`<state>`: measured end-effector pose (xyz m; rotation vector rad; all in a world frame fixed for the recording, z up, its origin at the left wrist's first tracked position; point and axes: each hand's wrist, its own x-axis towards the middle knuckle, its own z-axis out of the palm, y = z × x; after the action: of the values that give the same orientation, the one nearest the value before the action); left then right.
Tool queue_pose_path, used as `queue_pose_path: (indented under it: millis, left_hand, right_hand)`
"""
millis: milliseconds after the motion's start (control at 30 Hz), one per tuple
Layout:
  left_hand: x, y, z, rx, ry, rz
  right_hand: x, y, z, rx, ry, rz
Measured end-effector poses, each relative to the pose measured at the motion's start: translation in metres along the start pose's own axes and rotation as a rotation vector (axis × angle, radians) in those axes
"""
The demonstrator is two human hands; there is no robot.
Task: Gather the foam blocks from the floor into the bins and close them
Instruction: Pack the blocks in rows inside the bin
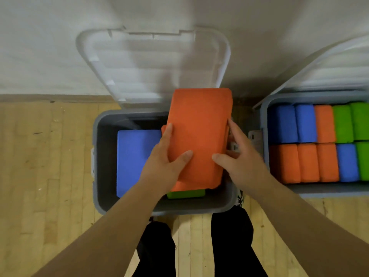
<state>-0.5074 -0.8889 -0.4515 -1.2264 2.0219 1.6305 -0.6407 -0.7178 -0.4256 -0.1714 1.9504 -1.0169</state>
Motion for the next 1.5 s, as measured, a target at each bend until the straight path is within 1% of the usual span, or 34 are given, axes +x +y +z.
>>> queue_pose_path:
  millis: [100,200,300,333,367,400,433,467,500,533,567,600,633,833,967,1133,1200,1267,1300,1367,1433,1500]
  left_hand:
    - [-0.003,-0.024,-0.025,0.154,0.077,-0.006]
    - [-0.013,-0.048,-0.052,0.326,0.176,-0.047]
    - [-0.013,-0.072,-0.073,0.486,0.274,-0.124]
    - [-0.010,-0.078,-0.077,0.565,0.279,-0.169]
    - [-0.007,-0.083,-0.079,0.635,0.266,-0.212]
    - [-0.003,-0.086,-0.078,0.677,0.245,-0.247]
    - [0.001,-0.087,-0.076,0.692,0.227,-0.272]
    - [0.004,-0.087,-0.073,0.700,0.217,-0.294]
    - [0.008,-0.085,-0.068,0.707,0.215,-0.314]
    - [0.012,-0.083,-0.063,0.713,0.215,-0.334]
    - [0.016,-0.080,-0.059,0.719,0.216,-0.352]
    - [0.019,-0.077,-0.055,0.726,0.215,-0.368]
    - [0.022,-0.075,-0.052,0.738,0.215,-0.375]
    - [0.021,-0.081,-0.061,0.744,0.283,-0.363]
    - [0.011,-0.082,-0.074,0.767,0.315,-0.292]
    - [0.004,-0.079,-0.064,0.803,0.241,-0.236]
    - [0.008,-0.080,-0.059,0.817,0.221,-0.257]
    - [0.013,-0.079,-0.053,0.828,0.165,-0.304]
    - [0.015,-0.078,-0.050,0.835,0.136,-0.326]
    - [0.021,-0.072,-0.041,0.844,0.087,-0.353]
    - [0.027,-0.061,-0.028,0.843,0.042,-0.371]
    - [0.031,-0.052,-0.017,0.845,0.044,-0.377]
  right_hand:
    - [0.027,0.007,0.033,-0.042,-0.123,-0.004]
    - [0.048,0.015,0.081,-0.082,-0.147,0.015]
    - [0.063,0.016,0.126,-0.107,-0.282,0.050]
    - [0.067,0.017,0.135,-0.161,-0.281,0.022]
    - [0.069,0.018,0.138,-0.246,-0.214,-0.013]
    - [0.071,0.022,0.136,-0.333,-0.074,-0.033]
    - [0.073,0.028,0.129,-0.400,0.084,-0.003]
    - [0.075,0.036,0.120,-0.436,0.198,0.070]
    - [0.077,0.045,0.111,-0.432,0.232,0.169]
    - [0.079,0.053,0.104,-0.402,0.192,0.258]
    - [0.079,0.060,0.100,-0.363,0.111,0.317]
    - [0.079,0.065,0.099,-0.342,0.024,0.340]
    - [0.078,0.069,0.101,-0.341,-0.033,0.331]
    - [0.075,0.070,0.107,-0.369,-0.110,0.236]
    - [0.071,0.073,0.119,-0.311,-0.204,0.231]
    - [0.075,0.083,0.130,-0.337,-0.198,0.241]
    - [0.078,0.088,0.124,-0.360,-0.237,0.231]
    - [0.081,0.094,0.108,-0.387,-0.279,0.213]
    - [0.083,0.094,0.098,-0.414,-0.268,0.198]
    - [0.093,0.095,0.076,-0.478,-0.146,0.172]
    - [0.106,0.100,0.063,-0.490,-0.042,0.218]
    - [0.116,0.104,0.061,-0.381,-0.072,0.309]
